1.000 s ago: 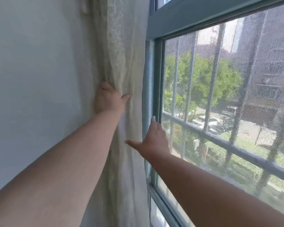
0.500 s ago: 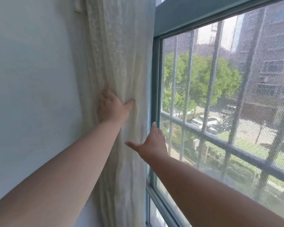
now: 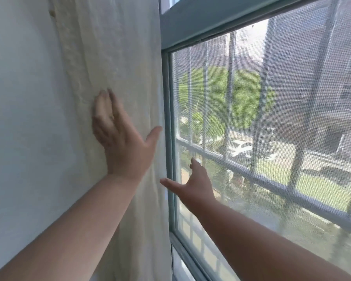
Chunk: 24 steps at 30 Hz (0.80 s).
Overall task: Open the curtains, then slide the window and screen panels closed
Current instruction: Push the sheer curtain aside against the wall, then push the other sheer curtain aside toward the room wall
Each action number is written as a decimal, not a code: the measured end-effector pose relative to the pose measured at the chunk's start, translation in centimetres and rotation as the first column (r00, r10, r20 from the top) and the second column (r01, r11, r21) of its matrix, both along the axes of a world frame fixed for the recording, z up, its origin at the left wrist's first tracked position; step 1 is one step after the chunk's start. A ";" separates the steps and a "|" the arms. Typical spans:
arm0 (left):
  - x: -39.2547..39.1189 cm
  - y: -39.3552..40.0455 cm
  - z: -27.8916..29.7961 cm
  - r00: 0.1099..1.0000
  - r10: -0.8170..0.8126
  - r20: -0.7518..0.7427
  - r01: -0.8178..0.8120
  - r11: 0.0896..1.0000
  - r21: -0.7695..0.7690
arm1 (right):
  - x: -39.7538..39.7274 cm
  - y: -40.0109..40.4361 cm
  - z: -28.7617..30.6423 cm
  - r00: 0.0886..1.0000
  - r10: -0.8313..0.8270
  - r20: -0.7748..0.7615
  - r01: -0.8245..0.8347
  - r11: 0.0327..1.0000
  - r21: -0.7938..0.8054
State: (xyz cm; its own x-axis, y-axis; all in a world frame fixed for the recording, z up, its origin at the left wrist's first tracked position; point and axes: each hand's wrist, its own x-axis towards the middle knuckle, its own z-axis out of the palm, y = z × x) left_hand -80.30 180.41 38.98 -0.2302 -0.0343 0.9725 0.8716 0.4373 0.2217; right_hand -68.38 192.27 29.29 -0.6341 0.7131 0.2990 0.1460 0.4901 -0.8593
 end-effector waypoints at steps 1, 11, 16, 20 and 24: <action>0.6 -0.1 0.0 0.996 -0.005 -0.084 0.003 1.000 -0.027 | 0.9 0.1 -0.1 1.000 -0.006 -0.007 0.006 1.000 0.001; 6.8 0.6 -2.4 0.904 -0.354 -0.239 0.240 0.884 -0.401 | 10.7 0.7 0.2 0.974 -0.188 -0.124 0.182 0.982 -0.059; 11.8 0.1 -5.3 0.767 -0.525 0.369 0.634 0.709 -0.310 | 17.8 -0.5 -0.1 0.951 -0.252 -0.177 0.217 0.956 -0.199; 15.4 0.4 -7.1 0.285 -0.654 0.701 0.848 0.513 0.132 | 23.3 -1.7 -0.4 0.934 -0.287 -0.214 0.214 0.927 -0.309; 20.0 0.5 -10.5 -0.063 -0.708 0.704 0.836 0.348 0.424 | 28.6 -3.4 -1.5 0.888 -0.381 -0.259 0.243 0.865 -0.439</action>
State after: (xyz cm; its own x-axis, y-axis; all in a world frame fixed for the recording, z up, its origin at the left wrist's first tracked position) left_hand -60.30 180.89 28.52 -0.5440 0.7493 0.3776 0.1901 -0.3282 0.9253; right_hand -39.74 188.92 27.83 -0.2730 0.9559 0.1081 -0.0877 0.0871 -0.9923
